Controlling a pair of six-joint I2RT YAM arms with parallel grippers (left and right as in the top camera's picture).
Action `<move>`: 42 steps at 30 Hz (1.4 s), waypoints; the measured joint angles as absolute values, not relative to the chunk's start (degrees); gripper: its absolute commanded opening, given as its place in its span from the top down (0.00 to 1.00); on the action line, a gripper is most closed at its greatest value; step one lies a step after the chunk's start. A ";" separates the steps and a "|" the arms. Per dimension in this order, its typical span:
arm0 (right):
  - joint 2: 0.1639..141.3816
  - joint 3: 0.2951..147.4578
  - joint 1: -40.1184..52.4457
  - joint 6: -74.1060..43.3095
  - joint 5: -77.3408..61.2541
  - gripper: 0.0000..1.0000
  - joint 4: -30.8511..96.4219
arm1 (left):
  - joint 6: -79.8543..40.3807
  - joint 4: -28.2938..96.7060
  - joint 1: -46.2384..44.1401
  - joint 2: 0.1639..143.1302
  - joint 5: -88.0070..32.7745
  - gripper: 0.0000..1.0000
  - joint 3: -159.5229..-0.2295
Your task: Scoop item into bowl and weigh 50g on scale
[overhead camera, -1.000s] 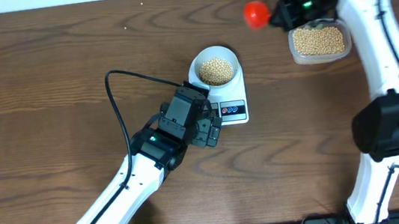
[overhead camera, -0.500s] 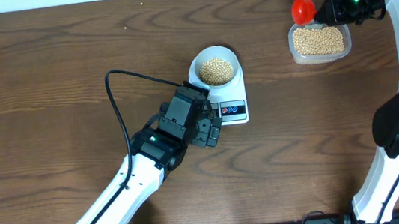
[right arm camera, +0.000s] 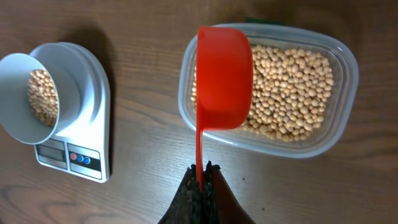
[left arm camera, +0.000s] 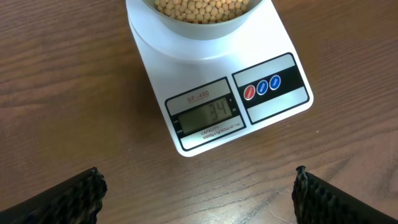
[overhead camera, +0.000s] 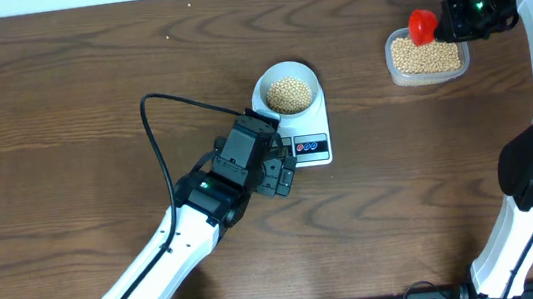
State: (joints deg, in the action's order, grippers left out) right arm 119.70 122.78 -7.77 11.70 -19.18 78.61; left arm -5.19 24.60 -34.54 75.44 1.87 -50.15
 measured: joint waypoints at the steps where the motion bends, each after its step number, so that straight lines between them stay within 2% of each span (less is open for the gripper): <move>1: 119.70 122.78 -7.77 11.70 -19.03 0.99 78.78 | -5.19 24.60 -34.54 75.44 1.87 0.02 -50.15; 42: 119.50 122.80 -7.77 12.25 -15.31 0.99 82.74 | -5.17 24.60 -34.54 75.44 1.87 0.02 -50.15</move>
